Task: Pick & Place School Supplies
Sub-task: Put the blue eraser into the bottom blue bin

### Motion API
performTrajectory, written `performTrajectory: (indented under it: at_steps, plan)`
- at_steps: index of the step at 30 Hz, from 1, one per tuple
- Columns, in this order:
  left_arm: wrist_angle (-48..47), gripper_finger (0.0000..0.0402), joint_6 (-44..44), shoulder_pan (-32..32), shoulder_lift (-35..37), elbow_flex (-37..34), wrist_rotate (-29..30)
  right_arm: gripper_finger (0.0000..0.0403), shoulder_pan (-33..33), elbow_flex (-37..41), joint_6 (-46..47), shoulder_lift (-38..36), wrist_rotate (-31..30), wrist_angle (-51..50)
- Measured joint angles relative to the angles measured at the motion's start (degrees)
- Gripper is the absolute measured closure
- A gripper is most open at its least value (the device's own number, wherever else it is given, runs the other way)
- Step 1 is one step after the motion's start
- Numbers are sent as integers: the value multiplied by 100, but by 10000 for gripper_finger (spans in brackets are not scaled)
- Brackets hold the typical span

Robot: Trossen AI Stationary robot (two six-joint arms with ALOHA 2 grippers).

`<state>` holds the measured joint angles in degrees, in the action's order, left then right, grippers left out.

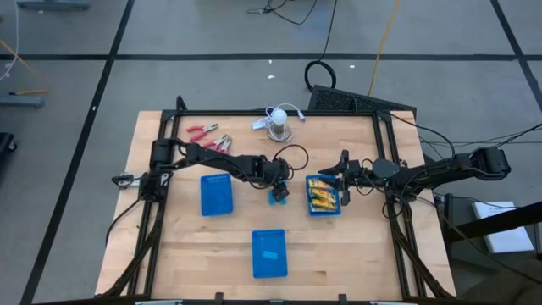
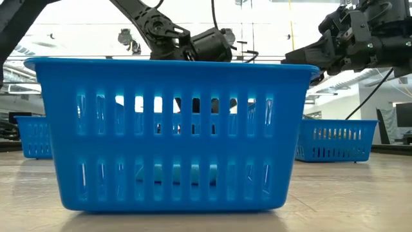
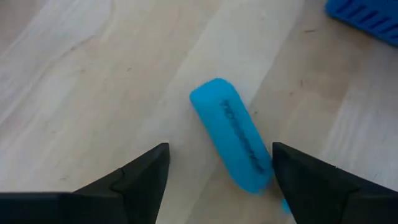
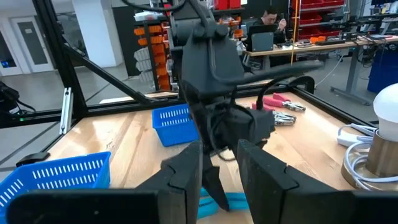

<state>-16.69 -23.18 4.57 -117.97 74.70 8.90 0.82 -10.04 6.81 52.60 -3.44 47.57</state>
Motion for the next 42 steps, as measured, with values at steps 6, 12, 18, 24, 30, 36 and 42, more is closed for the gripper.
performTrajectory:
  at_steps: [6,12,18,24,30,36,42]
  plan:
    - [119,129,32,-82,-144,15,423,310,0,0,0,0,0,22]
    - [257,151,159,-60,-181,4,712,310,-1,0,0,0,2,22]
    - [435,182,404,-69,-184,-1,468,310,-2,0,0,0,4,20]
    - [398,227,691,-60,-177,-1,133,310,-2,0,0,0,20,20]
    - [403,301,764,-58,-175,-1,-14,310,-2,0,0,0,20,19]
    - [423,334,801,-67,-149,-1,78,310,-1,0,0,0,22,16]
    - [444,331,912,-73,-127,-7,112,310,-2,0,2,0,22,-13]
